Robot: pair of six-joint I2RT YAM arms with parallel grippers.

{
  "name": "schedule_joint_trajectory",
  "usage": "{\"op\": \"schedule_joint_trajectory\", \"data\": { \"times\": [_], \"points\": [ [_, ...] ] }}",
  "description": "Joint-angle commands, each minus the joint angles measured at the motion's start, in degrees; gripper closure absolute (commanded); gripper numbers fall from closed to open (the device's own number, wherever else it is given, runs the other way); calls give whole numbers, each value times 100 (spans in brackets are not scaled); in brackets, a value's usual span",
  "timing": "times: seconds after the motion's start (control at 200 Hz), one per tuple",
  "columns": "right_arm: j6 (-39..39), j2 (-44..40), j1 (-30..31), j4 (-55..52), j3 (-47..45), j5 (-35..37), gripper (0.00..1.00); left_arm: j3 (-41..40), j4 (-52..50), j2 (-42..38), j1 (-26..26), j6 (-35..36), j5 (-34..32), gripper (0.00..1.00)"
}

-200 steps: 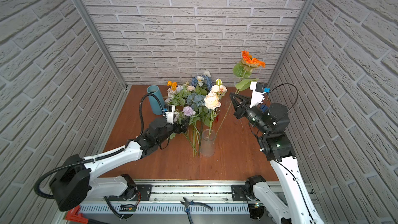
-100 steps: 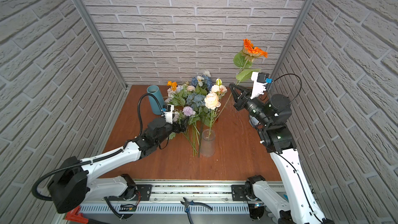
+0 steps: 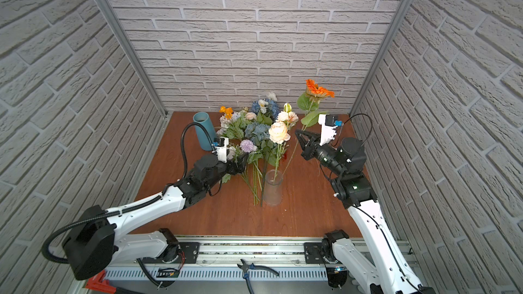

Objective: Arrange flowers in a vase
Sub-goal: Place the flower in the vase.

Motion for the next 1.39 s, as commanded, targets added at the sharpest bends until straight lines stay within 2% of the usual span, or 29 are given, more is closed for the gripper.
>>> {"op": "schedule_joint_trajectory", "data": {
  "times": [0.0,0.14,0.29,0.425,0.495,0.8,0.825,0.85,0.855,0.875,1.01,1.09,1.21,1.39],
  "points": [
    [-56,-160,187,434,-315,-56,91,-41,228,7,-26,-8,-55,2],
    [-56,-88,489,530,-572,32,89,33,258,119,-27,-43,12,2],
    [-81,-177,837,651,-1008,456,83,100,209,137,-31,-45,67,2],
    [-107,-330,1030,616,-1252,734,82,65,190,115,-29,-121,58,2],
    [-172,-401,1088,494,-1255,831,77,65,174,94,-30,-150,56,2],
    [-336,-817,1142,-331,-1127,1136,30,160,-141,-227,-24,208,-283,2],
    [-364,-851,1142,-484,-1072,1140,23,177,-198,-272,-11,267,-318,2],
    [-405,-876,1140,-683,-991,1148,10,200,-258,-321,5,337,-339,2],
    [-424,-885,1139,-771,-952,1150,5,198,-273,-327,11,353,-341,2],
    [-447,-895,1142,-902,-899,1141,1,219,-341,-368,17,408,-364,2],
    [-651,-1004,1176,-2138,-524,1012,0,303,-853,-632,273,583,-548,2],
    [-639,-1067,1227,-2481,-557,1025,0,193,-873,-819,518,509,-500,2],
    [-833,-1156,1517,-2293,-939,1082,0,98,-898,-1021,851,359,-427,2],
    [-1228,-1214,2310,-1378,-1689,1797,0,118,-1097,-1230,1054,282,-377,2]
  ]
}}
